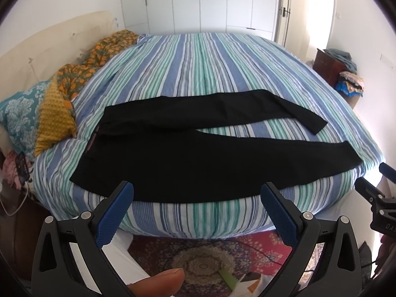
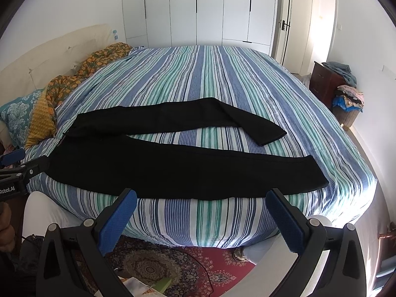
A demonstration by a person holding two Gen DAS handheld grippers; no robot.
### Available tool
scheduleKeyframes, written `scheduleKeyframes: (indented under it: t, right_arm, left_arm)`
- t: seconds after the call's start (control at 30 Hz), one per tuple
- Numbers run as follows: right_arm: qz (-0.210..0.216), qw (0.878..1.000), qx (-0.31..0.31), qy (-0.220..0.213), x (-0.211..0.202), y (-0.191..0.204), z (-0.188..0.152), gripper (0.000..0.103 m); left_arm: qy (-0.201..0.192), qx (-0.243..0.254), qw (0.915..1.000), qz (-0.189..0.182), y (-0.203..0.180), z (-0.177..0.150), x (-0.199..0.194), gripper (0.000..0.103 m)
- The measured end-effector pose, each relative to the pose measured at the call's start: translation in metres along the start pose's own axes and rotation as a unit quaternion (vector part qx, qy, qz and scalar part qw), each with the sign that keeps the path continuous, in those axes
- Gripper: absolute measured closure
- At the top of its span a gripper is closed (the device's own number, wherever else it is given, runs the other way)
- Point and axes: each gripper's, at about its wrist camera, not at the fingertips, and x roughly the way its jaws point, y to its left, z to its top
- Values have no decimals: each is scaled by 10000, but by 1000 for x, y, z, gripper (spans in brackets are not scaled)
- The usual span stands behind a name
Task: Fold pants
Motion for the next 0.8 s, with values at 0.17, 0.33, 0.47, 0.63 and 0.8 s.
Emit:
scheduleKeyframes:
  t: [0.17, 0.33, 0.47, 0.63, 0.8]
  right_arm:
    - [-3, 10000, -19, 1, 0, 2, -1, 0]
    - [-3, 10000, -4, 15, 1, 1, -1, 0]
    - [6, 10000, -19, 21, 2, 2, -1, 0]
    - [23, 10000, -13, 42, 3, 2, -2, 0]
    - [31, 10000, -19, 47, 4, 3, -3, 0]
  left_arm:
    - [15, 4, 10000, -5, 0, -1, 1, 1]
    - [32, -2, 10000, 3, 2, -2, 1, 1]
    - [42, -11, 10000, 14, 2, -2, 2, 1]
    - [60, -8, 10000, 17, 2, -3, 2, 1]
    - [59, -5, 10000, 17, 2, -3, 3, 1]
